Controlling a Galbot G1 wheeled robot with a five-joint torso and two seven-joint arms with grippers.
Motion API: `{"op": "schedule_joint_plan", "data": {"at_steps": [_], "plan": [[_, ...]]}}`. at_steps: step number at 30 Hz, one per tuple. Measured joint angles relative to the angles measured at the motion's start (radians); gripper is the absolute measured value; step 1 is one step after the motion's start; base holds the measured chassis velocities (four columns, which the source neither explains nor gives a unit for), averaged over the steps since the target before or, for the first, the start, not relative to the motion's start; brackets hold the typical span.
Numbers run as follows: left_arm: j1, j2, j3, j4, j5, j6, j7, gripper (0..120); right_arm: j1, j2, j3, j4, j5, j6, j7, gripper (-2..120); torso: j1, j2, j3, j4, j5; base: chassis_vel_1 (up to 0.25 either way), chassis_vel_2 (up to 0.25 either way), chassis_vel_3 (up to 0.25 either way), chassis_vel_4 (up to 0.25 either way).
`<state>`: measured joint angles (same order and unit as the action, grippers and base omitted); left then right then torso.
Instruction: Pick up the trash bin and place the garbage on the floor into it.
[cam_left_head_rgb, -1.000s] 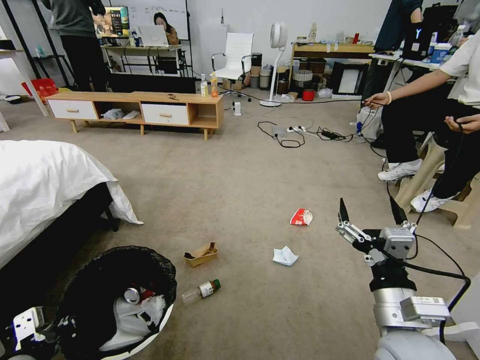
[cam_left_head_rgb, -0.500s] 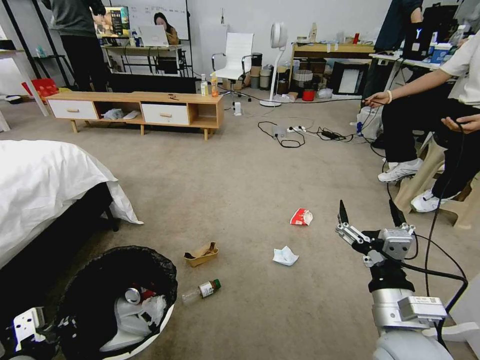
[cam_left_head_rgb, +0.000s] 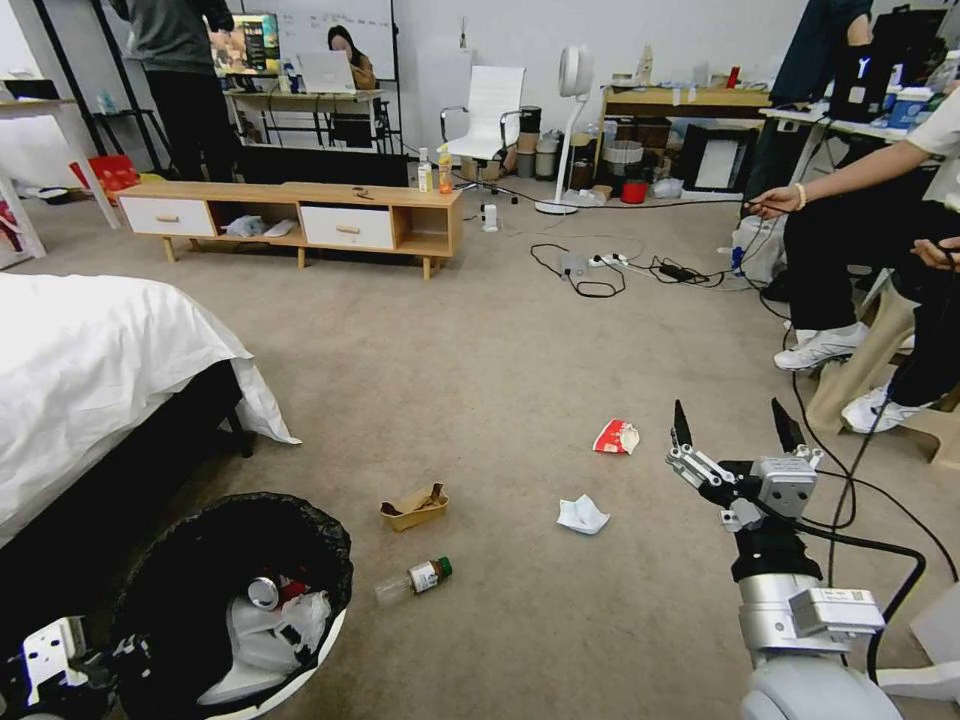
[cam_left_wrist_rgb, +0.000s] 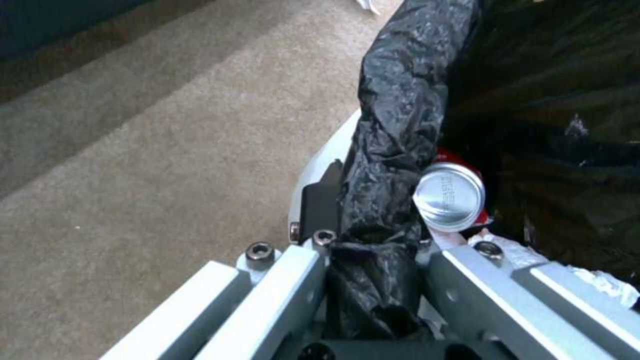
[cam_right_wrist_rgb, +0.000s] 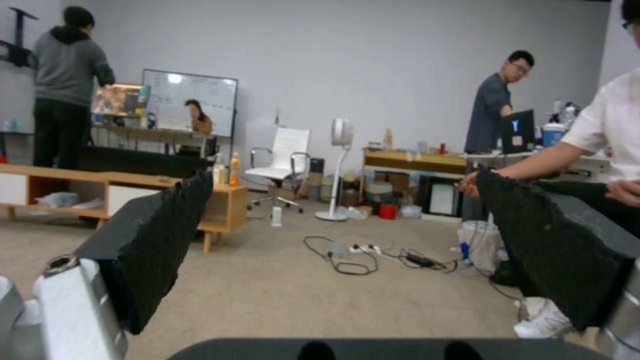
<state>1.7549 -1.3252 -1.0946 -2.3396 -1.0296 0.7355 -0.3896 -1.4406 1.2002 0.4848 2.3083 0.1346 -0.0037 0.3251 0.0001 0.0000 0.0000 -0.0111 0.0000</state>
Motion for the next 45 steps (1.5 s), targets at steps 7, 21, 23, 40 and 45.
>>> {"op": "schedule_joint_plan", "data": {"at_steps": [7,21,23,40,45], "plan": [[-0.001,-0.003,0.000,0.001,0.001,0.000,0.000,1,0.004,-0.001,-0.001,-0.007,0.005,0.015,-0.010,100,0.000,0.000,0.000,0.0000,0.0000,0.000,0.000,0.000,0.000],[0.010,-0.011,-0.004,0.000,0.006,0.000,0.002,1,0.000,-0.005,0.002,-0.011,0.004,0.032,-0.020,100,0.000,0.000,0.000,0.0000,0.0000,0.000,0.000,0.000,0.000],[0.015,-0.011,-0.007,-0.003,0.006,0.000,0.003,1,-0.003,-0.003,0.002,-0.009,0.003,0.037,-0.022,100,0.000,0.000,0.000,-0.0001,0.0000,0.000,0.000,0.000,0.000],[0.032,-0.012,-0.014,-0.017,0.007,0.000,0.006,1,-0.019,0.000,0.007,0.000,-0.004,0.042,-0.022,100,0.000,0.000,0.000,0.0000,0.0000,0.026,0.025,0.027,0.026],[0.032,-0.014,-0.013,-0.018,0.015,0.000,0.006,1,-0.018,-0.001,0.008,-0.001,-0.003,0.043,-0.022,100,0.000,0.000,0.000,0.0002,0.0000,0.010,0.009,0.011,0.010]]}}
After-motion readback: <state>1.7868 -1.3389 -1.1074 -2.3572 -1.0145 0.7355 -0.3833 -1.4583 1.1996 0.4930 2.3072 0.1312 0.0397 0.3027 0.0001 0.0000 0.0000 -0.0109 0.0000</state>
